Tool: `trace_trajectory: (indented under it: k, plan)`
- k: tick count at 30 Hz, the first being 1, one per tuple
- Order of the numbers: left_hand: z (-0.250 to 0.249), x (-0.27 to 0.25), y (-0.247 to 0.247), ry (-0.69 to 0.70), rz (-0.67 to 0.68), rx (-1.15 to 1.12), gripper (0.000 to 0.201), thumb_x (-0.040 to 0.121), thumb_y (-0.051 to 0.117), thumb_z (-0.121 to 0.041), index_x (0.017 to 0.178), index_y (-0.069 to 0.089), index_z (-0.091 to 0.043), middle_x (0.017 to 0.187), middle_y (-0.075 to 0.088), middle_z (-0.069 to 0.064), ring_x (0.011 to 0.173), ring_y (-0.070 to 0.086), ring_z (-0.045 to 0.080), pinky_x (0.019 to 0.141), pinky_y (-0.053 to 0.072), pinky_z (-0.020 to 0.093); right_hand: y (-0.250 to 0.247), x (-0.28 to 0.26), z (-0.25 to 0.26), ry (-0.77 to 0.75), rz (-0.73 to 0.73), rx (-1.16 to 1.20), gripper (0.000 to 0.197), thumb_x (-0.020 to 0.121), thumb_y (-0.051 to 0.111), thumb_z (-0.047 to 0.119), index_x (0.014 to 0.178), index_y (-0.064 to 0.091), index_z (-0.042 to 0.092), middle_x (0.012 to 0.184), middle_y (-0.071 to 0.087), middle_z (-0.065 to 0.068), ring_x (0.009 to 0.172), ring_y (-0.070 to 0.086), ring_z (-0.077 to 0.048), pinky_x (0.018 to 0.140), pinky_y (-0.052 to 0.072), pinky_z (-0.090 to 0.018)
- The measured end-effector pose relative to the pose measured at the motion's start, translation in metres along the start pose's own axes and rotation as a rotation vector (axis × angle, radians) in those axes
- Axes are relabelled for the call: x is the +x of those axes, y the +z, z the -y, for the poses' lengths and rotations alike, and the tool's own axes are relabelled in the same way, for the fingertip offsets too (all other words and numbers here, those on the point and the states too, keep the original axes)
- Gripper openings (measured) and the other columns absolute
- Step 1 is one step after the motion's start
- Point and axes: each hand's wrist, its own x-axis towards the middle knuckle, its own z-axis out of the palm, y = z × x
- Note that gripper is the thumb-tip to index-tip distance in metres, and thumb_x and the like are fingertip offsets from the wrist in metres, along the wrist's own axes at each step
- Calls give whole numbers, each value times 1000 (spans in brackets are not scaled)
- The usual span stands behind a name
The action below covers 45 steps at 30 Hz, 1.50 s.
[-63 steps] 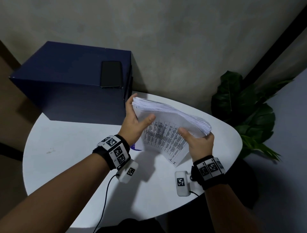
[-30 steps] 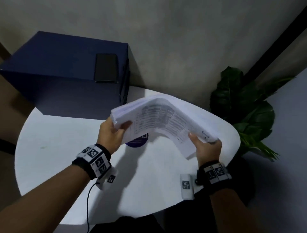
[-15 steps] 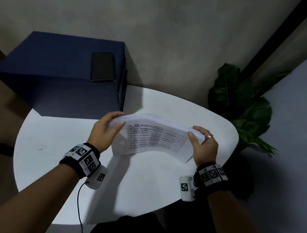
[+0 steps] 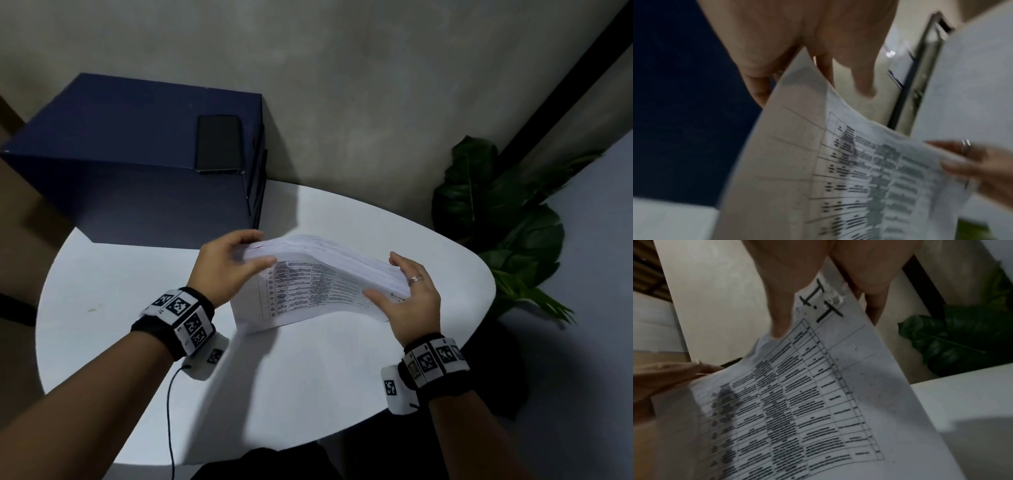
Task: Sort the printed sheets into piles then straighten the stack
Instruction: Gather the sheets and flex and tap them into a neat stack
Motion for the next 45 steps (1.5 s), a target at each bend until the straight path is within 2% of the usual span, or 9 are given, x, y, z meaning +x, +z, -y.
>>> trace_trajectory:
  k: [8, 14, 19, 22, 25, 30, 34, 39, 45]
  plan:
    - [-20, 7, -13, 214, 113, 561, 14, 87, 73, -29, 98, 68, -21, 96, 71, -3, 89, 66, 27, 70, 52, 36, -15, 13, 9, -15, 68, -274, 19, 84, 73, 19, 100, 68, 12, 96, 61, 8, 91, 56, -11, 68, 43, -3]
    - [-53, 9, 19, 248, 402, 929, 47, 90, 57, -52, 129, 44, -28, 124, 63, -2, 103, 65, 32, 74, 44, 37, -12, 12, 17, -177, 103, -437, 16, 90, 64, 17, 101, 69, 7, 99, 67, -2, 97, 61, -25, 85, 41, -23]
    - [-93, 11, 52, 339, 319, 794, 24, 98, 51, -42, 108, 47, -21, 99, 68, 7, 90, 63, 37, 63, 43, 38, -26, 28, 59, -469, -126, -381, 21, 84, 71, 11, 105, 68, 11, 106, 62, -3, 99, 58, -28, 88, 38, -22]
    - [-84, 17, 38, 301, 173, 394, 18, 91, 64, -34, 97, 55, -20, 82, 69, 6, 80, 64, 35, 62, 50, 40, -33, 33, 62, -232, -438, -67, 76, 75, 80, 18, 140, 41, 14, 142, 34, -1, 133, 39, -22, 112, 32, -28]
    - [-77, 20, 31, 144, 140, -170, 22, 83, 77, -9, 102, 67, -15, 85, 70, -1, 76, 68, 3, 68, 55, 23, -26, 46, 52, 128, -381, 316, 108, 62, 88, 24, 147, 22, 22, 149, 38, -6, 137, 39, -17, 116, 31, -36]
    - [-79, 14, 40, 25, 23, -507, 32, 86, 70, 3, 116, 63, -5, 98, 72, -3, 86, 71, 1, 76, 56, 16, -24, 52, 54, 123, -201, 559, 28, 79, 77, 7, 100, 69, 24, 94, 76, 10, 96, 71, -10, 88, 55, -33]
    - [-55, -5, 55, 40, -78, -317, 34, 92, 67, -9, 125, 58, -10, 108, 67, -11, 98, 63, -14, 82, 51, 10, -16, 22, 48, 73, -205, 549, 25, 71, 83, 6, 82, 71, 25, 77, 75, 18, 80, 72, -1, 68, 56, -17]
    - [-27, -19, 58, -51, 70, -369, 70, 81, 78, -40, 137, 39, -23, 131, 61, -3, 122, 60, 8, 101, 52, 47, 3, 7, 46, 153, -163, 541, 36, 70, 83, 3, 92, 65, 26, 81, 74, 20, 79, 69, 6, 71, 53, -16]
    - [-75, -8, 47, 56, -195, -647, 53, 86, 58, -50, 126, 50, -16, 107, 63, -3, 94, 64, 6, 85, 53, 26, 2, 22, 77, 27, -371, 643, 25, 83, 72, 5, 106, 62, 4, 85, 66, 14, 78, 62, 9, 74, 46, -8]
